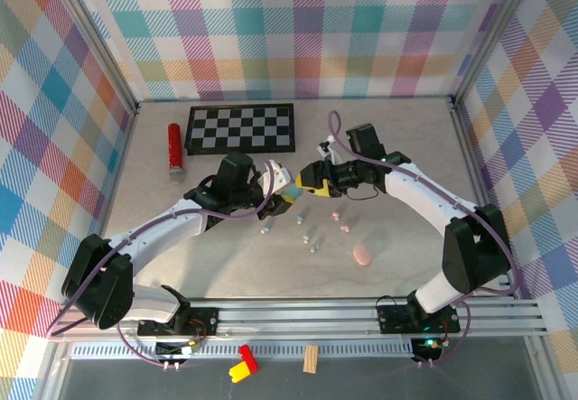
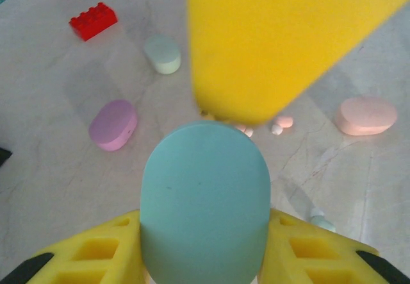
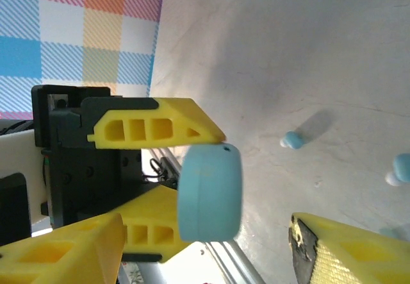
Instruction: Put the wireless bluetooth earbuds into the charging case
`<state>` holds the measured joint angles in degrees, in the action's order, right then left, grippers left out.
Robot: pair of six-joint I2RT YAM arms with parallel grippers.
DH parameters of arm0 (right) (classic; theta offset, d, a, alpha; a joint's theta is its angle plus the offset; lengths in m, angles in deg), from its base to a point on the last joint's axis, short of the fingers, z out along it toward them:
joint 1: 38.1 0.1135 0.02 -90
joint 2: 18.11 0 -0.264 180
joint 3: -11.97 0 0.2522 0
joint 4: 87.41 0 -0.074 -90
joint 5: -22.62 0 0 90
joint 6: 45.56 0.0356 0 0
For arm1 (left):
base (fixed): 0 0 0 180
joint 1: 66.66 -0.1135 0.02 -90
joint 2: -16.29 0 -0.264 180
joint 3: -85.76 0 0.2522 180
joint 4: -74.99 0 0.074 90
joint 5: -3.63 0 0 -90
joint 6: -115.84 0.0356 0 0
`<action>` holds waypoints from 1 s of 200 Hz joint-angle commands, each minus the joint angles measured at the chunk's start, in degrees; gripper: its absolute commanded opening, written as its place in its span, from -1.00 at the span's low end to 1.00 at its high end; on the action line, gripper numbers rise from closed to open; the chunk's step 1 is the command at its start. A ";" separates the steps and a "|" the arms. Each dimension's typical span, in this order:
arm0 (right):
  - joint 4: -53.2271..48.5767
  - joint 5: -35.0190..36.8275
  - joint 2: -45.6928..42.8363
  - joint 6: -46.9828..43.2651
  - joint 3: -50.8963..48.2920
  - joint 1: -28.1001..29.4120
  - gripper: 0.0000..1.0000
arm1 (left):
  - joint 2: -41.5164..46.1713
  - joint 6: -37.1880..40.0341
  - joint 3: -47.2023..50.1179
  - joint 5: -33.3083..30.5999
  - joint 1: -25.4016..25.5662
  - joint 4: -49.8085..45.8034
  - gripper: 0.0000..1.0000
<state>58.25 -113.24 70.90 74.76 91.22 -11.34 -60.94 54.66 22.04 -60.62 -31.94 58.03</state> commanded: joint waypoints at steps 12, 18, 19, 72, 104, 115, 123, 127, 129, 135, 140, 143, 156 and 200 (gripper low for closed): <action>2.04 -3.22 1.29 0.96 1.05 0.22 0.13 | 1.73 1.50 -0.21 2.55 0.92 2.92 -0.23; 2.12 -3.47 1.34 1.09 1.04 0.27 0.07 | 1.65 1.57 -0.24 2.33 0.99 3.04 -0.23; 2.12 -3.50 1.34 1.07 1.04 0.29 0.06 | 1.65 1.54 -0.28 2.30 0.97 3.12 -0.23; 2.30 -4.64 0.81 1.37 0.91 0.21 -0.26 | 0.59 1.06 -0.93 1.23 1.23 3.99 -0.23; 2.19 -4.80 1.24 1.30 0.78 0.19 -0.13 | 0.50 0.71 -0.93 0.74 1.39 5.25 -0.22; 2.31 -4.99 1.37 1.39 0.79 0.19 -0.15 | 0.42 0.68 -1.02 0.61 1.40 5.27 -0.22; 2.42 -5.02 1.42 1.35 0.80 0.22 -0.22 | 0.34 0.71 -1.11 0.56 1.40 5.31 -0.22; 2.47 -4.98 1.33 1.48 0.73 0.22 -0.25 | 0.33 0.71 -1.11 0.52 1.40 5.36 -0.21; 2.47 -4.94 1.34 1.42 0.72 0.22 -0.26 | 0.33 0.65 -1.11 0.48 1.40 5.46 -0.21; 2.47 -4.87 1.25 1.44 0.74 0.22 -0.31 | 0.24 0.71 -1.01 0.37 1.40 5.62 -0.21; 2.56 -4.82 1.15 1.46 0.77 0.22 -0.37 | 0.15 0.64 -1.02 0.22 1.40 5.66 -0.21; 2.56 -4.72 1.08 1.49 0.70 0.21 -0.40 | 0.14 0.61 -1.06 0.13 1.40 5.66 -0.21; 3.11 -3.99 0.51 1.70 0.45 0.17 -0.51 | 0.27 0.18 -0.83 -0.18 1.36 6.19 -0.19; 7.35 -2.73 -3.88 5.09 -1.47 -2.51 -0.73 | 2.71 -3.37 4.18 -0.62 1.37 18.13 0.35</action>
<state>62.07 -115.84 71.12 77.76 90.76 -12.21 -60.68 53.80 23.81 -61.58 -31.15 66.56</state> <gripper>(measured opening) 0.241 0.573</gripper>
